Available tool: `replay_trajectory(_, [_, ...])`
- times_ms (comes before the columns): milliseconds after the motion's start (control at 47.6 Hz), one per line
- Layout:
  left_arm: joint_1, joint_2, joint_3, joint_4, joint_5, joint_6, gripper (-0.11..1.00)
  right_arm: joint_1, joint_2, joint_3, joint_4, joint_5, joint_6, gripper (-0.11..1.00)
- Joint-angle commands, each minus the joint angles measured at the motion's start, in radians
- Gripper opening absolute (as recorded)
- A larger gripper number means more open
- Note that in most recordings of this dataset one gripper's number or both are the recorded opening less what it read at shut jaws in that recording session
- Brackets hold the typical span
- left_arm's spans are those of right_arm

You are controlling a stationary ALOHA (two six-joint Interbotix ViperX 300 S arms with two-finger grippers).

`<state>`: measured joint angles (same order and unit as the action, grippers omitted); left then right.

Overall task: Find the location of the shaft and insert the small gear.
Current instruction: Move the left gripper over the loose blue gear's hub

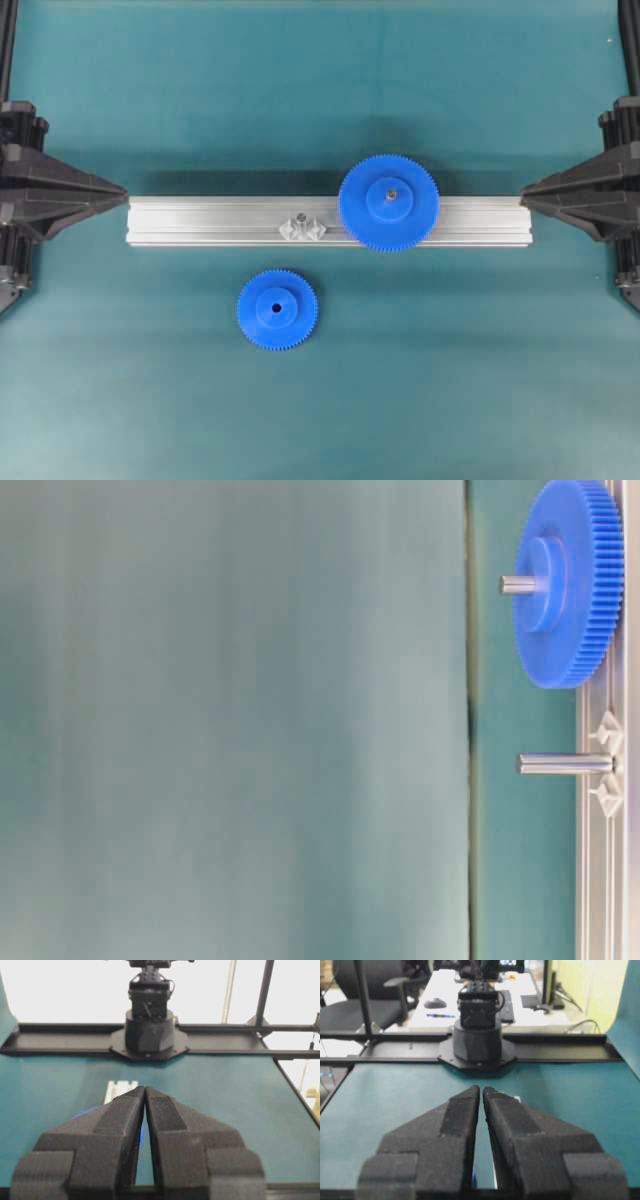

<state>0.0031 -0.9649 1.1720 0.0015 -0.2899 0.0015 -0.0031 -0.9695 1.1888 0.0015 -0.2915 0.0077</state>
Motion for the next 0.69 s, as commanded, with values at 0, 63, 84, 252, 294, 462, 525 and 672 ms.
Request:
replay_trajectory(0, [-0.008,0.051,-0.012,0.011,-0.006,-0.015,0.11,0.006,0.017,0.006,0.003,-0.003,0.002,0.16])
replay_trajectory(63, [-0.008,0.084,-0.021,0.011,-0.008,-0.017,0.06,0.006,0.018,0.021,0.025,0.008,0.008,0.19])
replay_trajectory(84, [-0.009,0.094,-0.025,0.011,-0.008,-0.017,0.04,0.006,0.018,0.025,0.032,0.014,0.014,0.16])
replay_trajectory(252, [-0.021,0.169,-0.054,0.011,-0.006,-0.017,0.01,0.009,0.02,0.029,0.035,0.064,0.08,-0.01])
replay_trajectory(294, [-0.028,0.186,-0.057,0.011,-0.008,-0.017,0.01,0.009,0.02,0.029,0.035,0.075,0.084,-0.01])
replay_trajectory(462, [-0.052,0.249,-0.083,0.011,0.021,-0.02,0.01,0.009,0.02,0.032,0.035,0.126,0.089,-0.01])
replay_trajectory(525, [-0.061,0.275,-0.098,0.011,0.052,-0.02,0.01,0.009,0.021,0.032,0.035,0.144,0.091,-0.01])
replay_trajectory(672, [-0.077,0.334,-0.147,0.011,0.144,-0.021,0.01,0.006,0.021,0.034,0.035,0.179,0.092,-0.01])
